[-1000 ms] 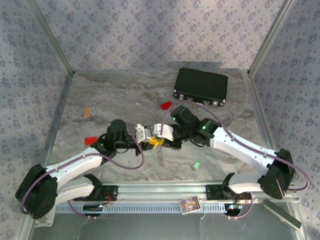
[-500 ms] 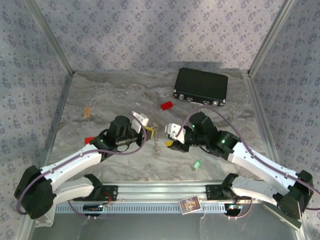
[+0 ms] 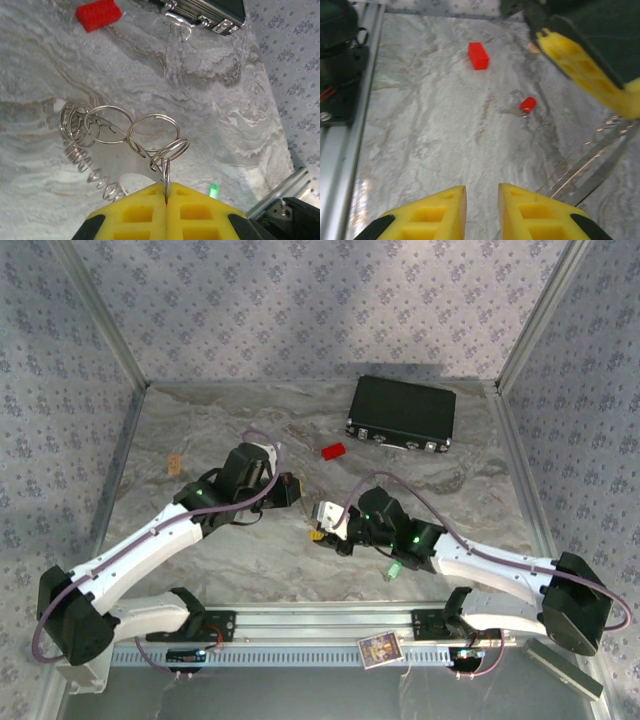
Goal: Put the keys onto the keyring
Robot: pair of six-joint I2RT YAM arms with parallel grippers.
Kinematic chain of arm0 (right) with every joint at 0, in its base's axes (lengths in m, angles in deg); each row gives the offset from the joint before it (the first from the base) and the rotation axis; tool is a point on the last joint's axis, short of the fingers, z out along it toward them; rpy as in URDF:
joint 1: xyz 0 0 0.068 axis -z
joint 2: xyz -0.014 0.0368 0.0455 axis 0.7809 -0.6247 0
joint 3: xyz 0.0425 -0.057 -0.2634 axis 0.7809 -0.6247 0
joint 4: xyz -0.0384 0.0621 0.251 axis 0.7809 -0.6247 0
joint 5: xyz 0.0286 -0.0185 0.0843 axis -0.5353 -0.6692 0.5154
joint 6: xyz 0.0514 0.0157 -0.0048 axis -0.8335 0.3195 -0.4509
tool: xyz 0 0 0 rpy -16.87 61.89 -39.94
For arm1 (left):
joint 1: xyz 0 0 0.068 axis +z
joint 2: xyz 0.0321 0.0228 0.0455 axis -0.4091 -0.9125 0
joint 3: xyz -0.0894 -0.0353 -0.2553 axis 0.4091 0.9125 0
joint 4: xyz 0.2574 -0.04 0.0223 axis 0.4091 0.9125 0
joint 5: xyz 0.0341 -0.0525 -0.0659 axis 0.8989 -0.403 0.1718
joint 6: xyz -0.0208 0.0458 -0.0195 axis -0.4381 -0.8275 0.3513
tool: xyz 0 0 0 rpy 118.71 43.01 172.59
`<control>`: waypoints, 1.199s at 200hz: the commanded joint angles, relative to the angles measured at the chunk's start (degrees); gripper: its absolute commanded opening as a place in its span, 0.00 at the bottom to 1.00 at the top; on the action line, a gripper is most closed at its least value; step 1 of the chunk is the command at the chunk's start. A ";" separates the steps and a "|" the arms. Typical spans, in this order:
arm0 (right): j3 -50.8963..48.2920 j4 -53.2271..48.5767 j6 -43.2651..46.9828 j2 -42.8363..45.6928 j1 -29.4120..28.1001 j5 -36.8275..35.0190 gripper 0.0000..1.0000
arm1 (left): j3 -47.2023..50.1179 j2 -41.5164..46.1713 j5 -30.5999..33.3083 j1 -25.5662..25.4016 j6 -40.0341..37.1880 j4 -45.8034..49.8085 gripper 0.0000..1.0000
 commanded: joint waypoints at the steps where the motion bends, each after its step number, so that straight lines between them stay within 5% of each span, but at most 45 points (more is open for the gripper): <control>1: -1.34 9.97 -1.14 -0.59 0.62 -3.88 0.25 | -4.62 -1.05 -2.21 -0.34 7.70 6.25 0.00; 119: -4.89 21.46 2.68 -5.10 1.41 -8.96 0.34 | -12.74 -6.79 -9.02 -0.02 34.56 21.35 0.00; 240: -9.43 27.53 4.43 -6.25 0.05 -5.05 0.24 | -5.96 -5.18 -19.23 1.56 54.04 15.30 0.00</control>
